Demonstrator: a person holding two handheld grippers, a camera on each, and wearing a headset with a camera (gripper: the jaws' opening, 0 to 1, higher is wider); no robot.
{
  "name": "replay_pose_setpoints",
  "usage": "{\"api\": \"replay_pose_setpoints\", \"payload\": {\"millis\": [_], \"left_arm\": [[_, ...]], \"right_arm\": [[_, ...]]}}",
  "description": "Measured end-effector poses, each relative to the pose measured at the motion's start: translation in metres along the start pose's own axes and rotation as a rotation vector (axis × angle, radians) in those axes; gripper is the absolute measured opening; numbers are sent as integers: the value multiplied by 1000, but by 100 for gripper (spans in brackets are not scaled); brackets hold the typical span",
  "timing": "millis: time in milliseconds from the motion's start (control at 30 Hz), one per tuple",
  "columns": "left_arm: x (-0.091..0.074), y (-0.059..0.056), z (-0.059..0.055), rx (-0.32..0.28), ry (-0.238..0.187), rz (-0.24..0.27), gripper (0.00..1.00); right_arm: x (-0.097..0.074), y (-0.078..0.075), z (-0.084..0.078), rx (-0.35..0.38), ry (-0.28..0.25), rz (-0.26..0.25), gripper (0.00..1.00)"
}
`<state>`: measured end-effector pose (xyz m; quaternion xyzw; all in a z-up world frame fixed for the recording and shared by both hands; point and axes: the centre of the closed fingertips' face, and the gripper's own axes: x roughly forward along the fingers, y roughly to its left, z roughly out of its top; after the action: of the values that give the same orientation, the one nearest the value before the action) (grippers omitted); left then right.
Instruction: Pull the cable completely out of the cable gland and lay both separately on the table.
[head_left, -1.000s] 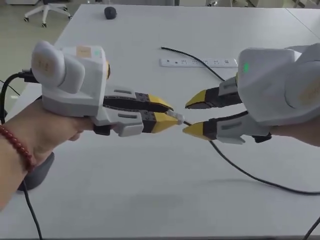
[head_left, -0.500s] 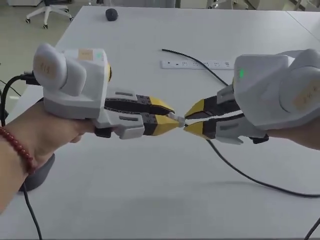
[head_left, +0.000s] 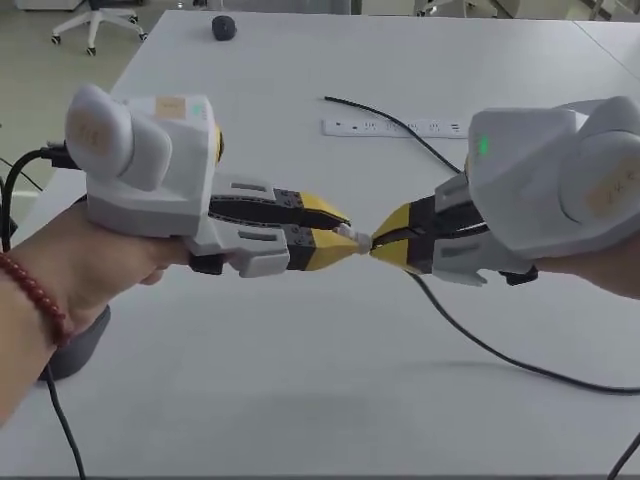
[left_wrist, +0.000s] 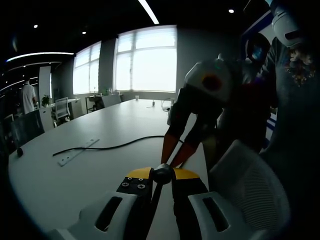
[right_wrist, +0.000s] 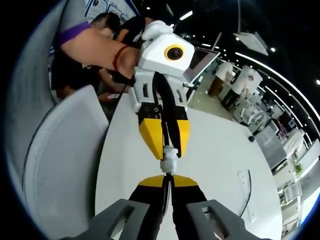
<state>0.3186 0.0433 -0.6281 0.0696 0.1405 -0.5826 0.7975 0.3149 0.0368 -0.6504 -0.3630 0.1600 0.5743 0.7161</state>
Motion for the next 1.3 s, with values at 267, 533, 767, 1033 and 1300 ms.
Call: {"api": "replay_pose_setpoints", "payload": {"millis": [267, 533, 767, 1033, 1300], "left_arm": [[-1, 1, 0, 0, -2, 2, 15], [0, 2, 2, -2, -7, 4, 15], [-2, 4, 2, -2, -7, 13, 15], [-4, 8, 2, -3, -8, 27, 16], [-2, 15, -6, -10, 5, 41, 16]], "right_arm": [[-2, -2, -7, 5, 20, -6, 0], [-6, -4, -11, 14, 29, -18, 0], [-8, -6, -19, 28, 46, -23, 0], [-14, -19, -48, 78, 80, -44, 0], [-15, -24, -75, 126, 118, -59, 0]]}}
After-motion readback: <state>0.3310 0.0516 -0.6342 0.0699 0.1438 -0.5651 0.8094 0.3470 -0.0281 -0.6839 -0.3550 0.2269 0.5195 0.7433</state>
